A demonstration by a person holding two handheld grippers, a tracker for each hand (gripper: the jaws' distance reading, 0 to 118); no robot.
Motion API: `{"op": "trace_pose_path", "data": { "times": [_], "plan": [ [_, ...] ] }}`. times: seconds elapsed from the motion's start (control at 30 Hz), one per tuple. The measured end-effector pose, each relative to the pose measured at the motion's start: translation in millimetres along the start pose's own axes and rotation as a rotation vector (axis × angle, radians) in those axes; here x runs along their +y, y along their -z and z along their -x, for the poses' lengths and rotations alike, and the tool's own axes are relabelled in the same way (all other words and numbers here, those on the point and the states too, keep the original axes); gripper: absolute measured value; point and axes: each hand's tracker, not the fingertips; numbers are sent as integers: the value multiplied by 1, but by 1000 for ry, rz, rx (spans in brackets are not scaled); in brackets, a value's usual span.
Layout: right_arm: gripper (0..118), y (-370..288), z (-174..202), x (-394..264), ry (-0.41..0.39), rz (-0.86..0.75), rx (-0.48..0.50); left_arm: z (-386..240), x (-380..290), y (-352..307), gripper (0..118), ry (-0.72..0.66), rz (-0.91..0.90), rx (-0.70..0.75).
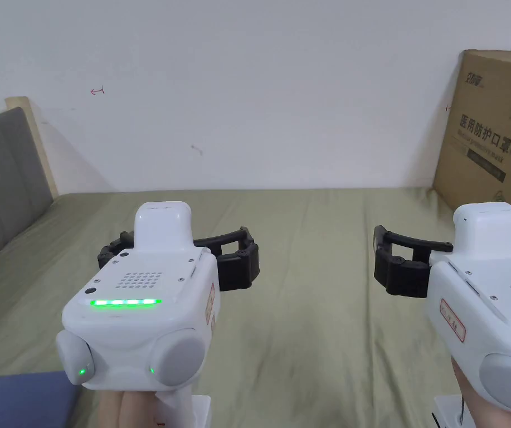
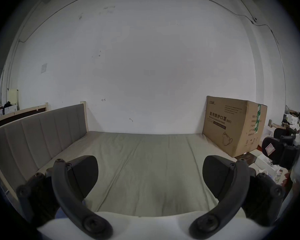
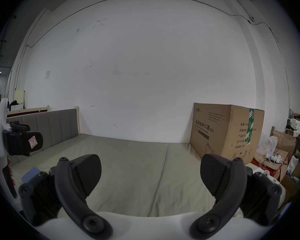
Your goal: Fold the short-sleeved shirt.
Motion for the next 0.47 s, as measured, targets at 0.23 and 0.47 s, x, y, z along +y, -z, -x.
{"op": "trace_pose_path", "data": {
  "times": [0.23,0.47],
  "plan": [
    [114,2,0,-1,14,10,11,0,2,-3,118,-17,3,-12],
    [114,0,-2,0,22,14,15,-2,1,-5,118,-3,6,8]
  ]
}}
